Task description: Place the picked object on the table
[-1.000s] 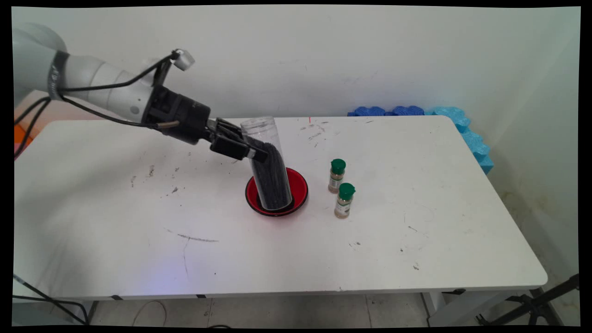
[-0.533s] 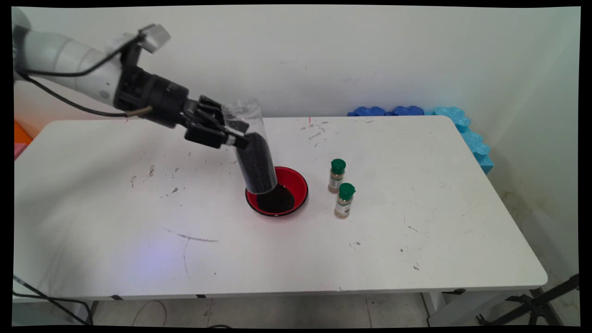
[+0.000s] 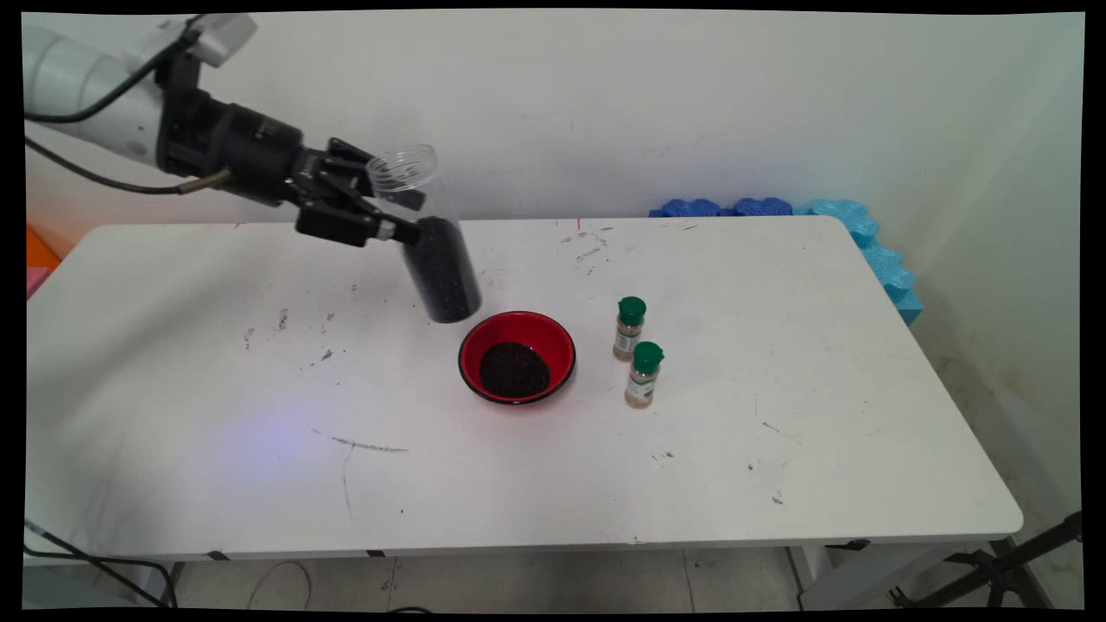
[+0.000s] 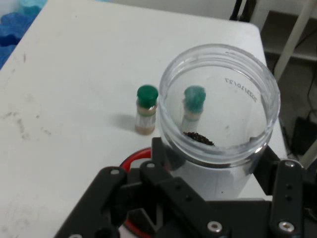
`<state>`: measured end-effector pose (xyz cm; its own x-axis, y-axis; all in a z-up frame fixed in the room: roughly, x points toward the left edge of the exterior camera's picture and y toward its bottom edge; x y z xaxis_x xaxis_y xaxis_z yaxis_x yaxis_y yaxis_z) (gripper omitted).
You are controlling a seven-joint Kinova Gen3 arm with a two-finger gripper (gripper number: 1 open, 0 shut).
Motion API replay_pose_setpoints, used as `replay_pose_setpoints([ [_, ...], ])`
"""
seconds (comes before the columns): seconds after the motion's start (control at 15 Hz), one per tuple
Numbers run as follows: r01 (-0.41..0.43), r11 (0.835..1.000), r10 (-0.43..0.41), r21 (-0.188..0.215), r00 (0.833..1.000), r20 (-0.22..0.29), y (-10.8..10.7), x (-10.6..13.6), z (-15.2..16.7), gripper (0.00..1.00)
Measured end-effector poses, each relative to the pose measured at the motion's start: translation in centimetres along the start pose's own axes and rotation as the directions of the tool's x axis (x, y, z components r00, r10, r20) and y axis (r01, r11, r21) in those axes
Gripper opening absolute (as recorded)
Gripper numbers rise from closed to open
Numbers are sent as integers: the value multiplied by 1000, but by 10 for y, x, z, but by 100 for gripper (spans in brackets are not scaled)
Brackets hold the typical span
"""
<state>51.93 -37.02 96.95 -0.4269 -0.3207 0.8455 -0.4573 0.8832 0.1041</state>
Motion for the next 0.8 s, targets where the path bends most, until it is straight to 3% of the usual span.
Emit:
replay_pose_setpoints([
  [0.4, -18, 999, 17, 28, 999, 35, -6, -33, -26, 0],
  [0.8, -74, 996, 72, 45, 996, 47, -5, -75, -24, 0],
])
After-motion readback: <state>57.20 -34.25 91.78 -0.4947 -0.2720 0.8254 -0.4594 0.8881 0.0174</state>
